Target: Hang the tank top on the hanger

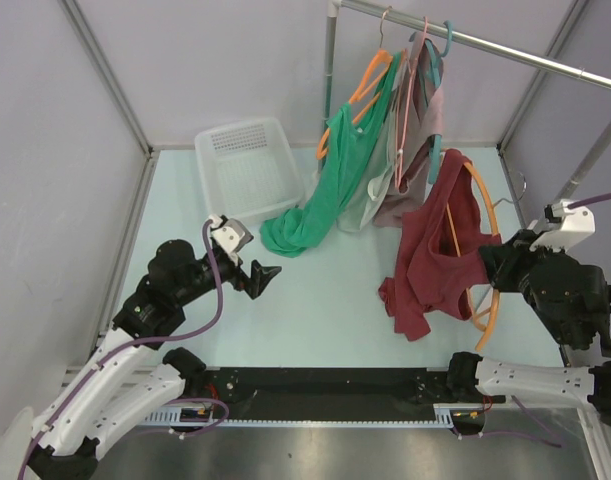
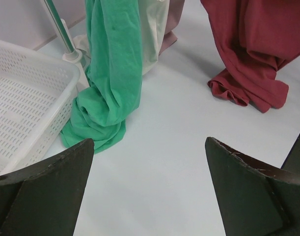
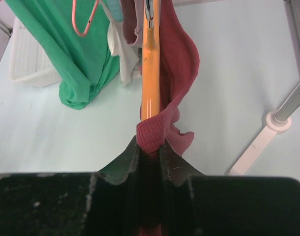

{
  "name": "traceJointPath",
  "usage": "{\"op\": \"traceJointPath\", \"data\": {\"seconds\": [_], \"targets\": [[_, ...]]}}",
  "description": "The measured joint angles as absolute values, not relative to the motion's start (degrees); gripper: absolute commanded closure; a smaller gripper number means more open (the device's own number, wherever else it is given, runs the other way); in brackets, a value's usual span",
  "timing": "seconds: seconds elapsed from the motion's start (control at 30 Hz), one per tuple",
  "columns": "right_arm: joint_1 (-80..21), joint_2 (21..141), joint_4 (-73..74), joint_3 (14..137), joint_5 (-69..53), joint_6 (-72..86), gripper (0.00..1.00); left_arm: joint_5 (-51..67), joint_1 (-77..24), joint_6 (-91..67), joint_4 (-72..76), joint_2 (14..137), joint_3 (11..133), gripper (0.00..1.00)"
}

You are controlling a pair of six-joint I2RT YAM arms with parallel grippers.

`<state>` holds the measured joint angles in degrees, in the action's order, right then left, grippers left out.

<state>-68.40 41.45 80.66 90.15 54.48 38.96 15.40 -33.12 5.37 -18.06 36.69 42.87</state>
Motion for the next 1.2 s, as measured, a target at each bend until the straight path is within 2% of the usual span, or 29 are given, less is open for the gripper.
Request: {"op": "traceJointPath", "data": {"seconds": [0.4, 0.8, 0.97, 1.2], "targets": [[-72.7, 38.9, 80.8, 88.1, 59.7, 39.2, 1.0, 15.8, -33.1, 5.0, -18.0, 36.6, 42.9, 0.01], [-88.4, 37.4, 80.9, 85.1, 67.2, 44.3, 1.0, 16.9, -33.1, 4.9, -18.0, 37.4, 42.9, 0.01], [-84.9, 37.9, 80.9, 85.2, 68.9, 44.8, 1.0, 16.9, -33.1, 4.9, -18.0, 37.5, 42.9, 0.0], [-73.6, 46.1, 80.7, 87.5, 68.0, 43.0, 1.0, 16.9, -33.1, 4.9, -18.0, 37.5, 42.9, 0.01]]}}
